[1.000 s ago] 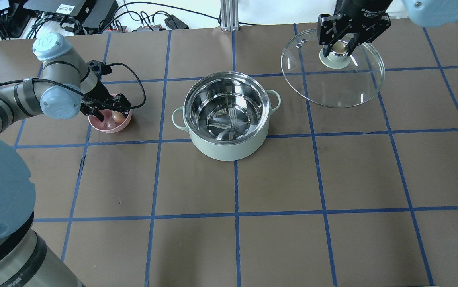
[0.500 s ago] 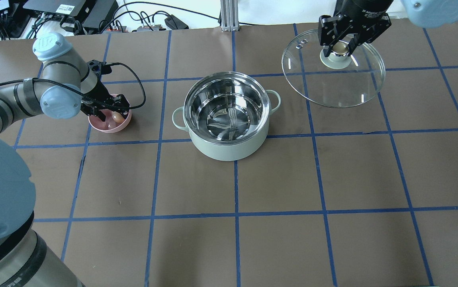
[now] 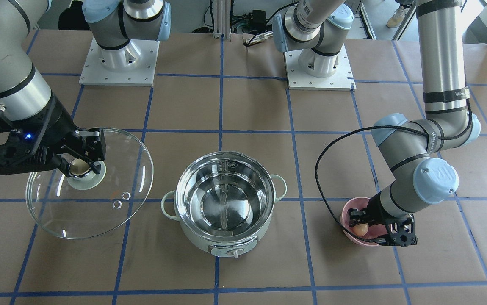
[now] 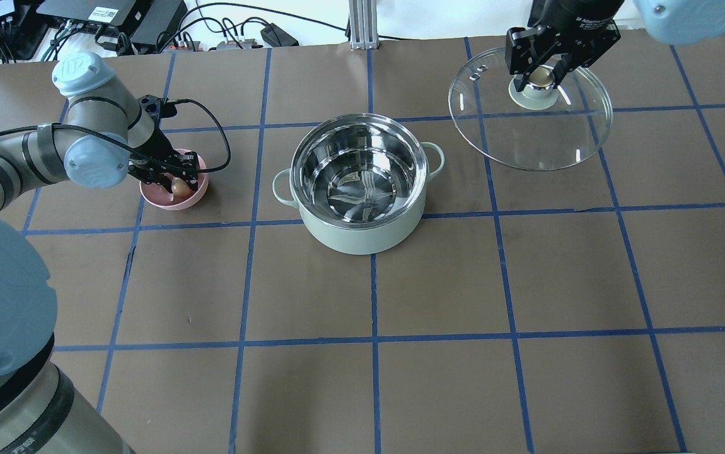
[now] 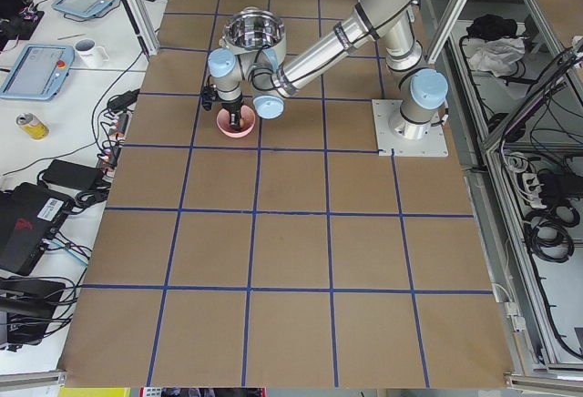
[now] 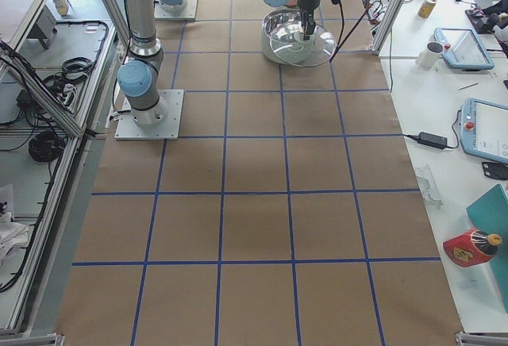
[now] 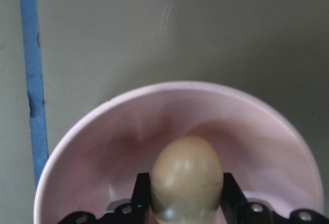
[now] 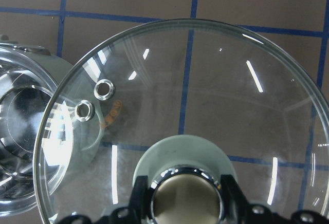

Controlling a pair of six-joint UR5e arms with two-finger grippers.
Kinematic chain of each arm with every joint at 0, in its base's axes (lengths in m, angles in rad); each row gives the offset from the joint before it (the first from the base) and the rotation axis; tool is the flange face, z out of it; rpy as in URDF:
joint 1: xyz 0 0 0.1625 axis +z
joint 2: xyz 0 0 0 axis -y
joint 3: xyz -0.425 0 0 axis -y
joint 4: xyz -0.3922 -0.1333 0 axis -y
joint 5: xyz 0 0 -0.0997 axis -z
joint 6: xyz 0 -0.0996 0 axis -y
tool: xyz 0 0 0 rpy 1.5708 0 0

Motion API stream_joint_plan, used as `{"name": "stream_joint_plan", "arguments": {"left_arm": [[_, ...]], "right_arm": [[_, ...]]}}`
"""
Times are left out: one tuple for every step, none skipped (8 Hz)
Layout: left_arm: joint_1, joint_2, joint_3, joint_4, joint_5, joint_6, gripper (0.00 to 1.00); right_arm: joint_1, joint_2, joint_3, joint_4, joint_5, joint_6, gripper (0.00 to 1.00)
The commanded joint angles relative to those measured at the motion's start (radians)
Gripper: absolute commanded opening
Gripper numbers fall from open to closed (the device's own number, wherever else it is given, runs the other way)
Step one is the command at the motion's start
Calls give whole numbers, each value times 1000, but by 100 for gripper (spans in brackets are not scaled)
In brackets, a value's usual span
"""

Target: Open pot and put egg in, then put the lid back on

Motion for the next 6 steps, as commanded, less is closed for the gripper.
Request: {"name": "stream_joint_plan", "arguments": {"left_arm": [[0, 0, 3, 0, 0, -3, 42], [0, 0, 3, 0, 0, -5, 39], [0, 0, 7, 0, 0, -3, 35], [0, 1, 7, 0, 2, -3, 29], [0, 3, 7, 0, 3, -5, 23], [0, 9, 7, 0, 18, -6, 16]], "right_arm": [[0, 0, 0, 1, -3, -5, 0], [0, 0, 2, -1, -3, -5, 0], [-2, -1, 9, -1, 0, -5, 0], [-3, -3, 19, -4, 1, -6, 0], [-12, -3, 20, -20, 15, -5, 0], [-22, -3, 22, -19, 15, -6, 0]]}}
